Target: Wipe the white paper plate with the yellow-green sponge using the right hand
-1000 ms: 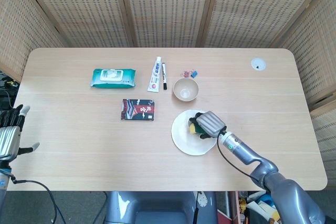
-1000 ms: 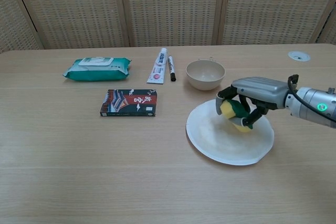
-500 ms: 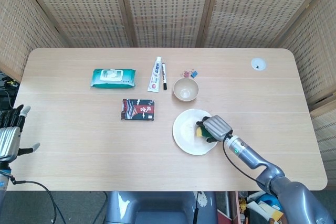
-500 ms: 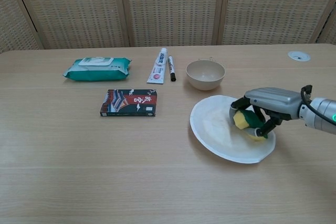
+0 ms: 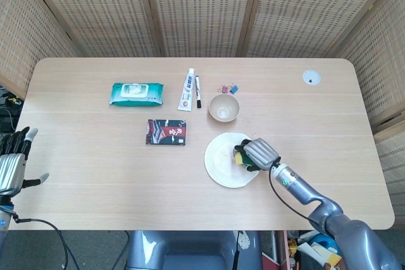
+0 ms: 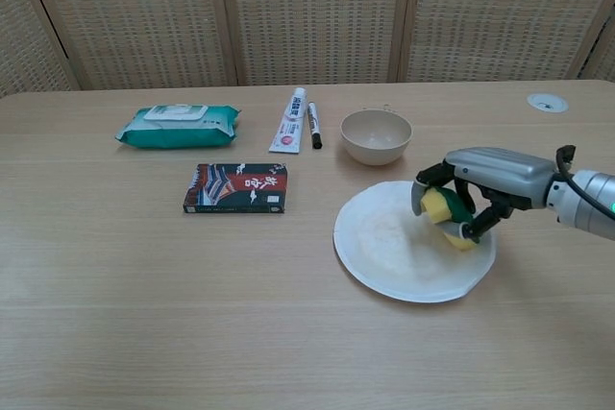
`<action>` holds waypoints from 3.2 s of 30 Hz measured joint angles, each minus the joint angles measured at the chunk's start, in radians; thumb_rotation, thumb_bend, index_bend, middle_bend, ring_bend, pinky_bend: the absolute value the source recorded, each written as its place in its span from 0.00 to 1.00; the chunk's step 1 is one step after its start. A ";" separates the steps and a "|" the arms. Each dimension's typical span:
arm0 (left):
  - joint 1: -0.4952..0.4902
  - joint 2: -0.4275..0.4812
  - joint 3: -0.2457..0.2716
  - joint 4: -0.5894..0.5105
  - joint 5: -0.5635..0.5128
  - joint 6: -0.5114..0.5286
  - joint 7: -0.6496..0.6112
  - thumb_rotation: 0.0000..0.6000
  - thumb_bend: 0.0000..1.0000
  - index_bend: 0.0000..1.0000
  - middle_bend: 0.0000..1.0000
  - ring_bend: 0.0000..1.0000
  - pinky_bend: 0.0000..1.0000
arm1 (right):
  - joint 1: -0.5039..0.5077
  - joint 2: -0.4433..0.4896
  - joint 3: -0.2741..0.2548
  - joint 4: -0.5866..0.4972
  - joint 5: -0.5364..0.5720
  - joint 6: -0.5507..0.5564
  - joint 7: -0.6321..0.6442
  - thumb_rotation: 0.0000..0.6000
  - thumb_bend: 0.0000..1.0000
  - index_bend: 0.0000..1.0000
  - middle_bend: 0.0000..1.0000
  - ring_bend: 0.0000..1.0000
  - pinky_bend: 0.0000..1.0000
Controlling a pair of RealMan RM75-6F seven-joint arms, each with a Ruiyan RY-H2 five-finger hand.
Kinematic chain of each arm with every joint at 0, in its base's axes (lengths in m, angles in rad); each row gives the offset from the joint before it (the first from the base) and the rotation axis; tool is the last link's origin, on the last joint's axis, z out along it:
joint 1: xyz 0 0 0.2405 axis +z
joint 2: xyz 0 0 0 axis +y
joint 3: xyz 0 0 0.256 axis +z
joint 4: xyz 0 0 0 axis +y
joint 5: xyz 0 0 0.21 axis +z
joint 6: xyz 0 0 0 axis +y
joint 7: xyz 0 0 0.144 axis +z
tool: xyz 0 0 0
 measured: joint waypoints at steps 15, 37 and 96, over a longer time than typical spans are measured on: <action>0.002 0.003 0.002 -0.005 0.007 0.006 -0.003 1.00 0.00 0.00 0.00 0.00 0.00 | -0.022 0.023 -0.029 -0.098 -0.009 -0.024 -0.050 1.00 0.43 0.43 0.53 0.35 0.51; 0.001 0.003 0.004 -0.005 0.007 0.003 -0.005 1.00 0.00 0.00 0.00 0.00 0.00 | 0.040 0.035 0.050 -0.132 0.019 -0.024 -0.079 1.00 0.43 0.43 0.53 0.35 0.51; 0.015 0.001 0.029 -0.027 0.073 0.045 0.003 1.00 0.00 0.00 0.00 0.00 0.00 | -0.085 0.331 0.133 -0.552 0.365 -0.270 -0.585 1.00 0.04 0.00 0.00 0.00 0.00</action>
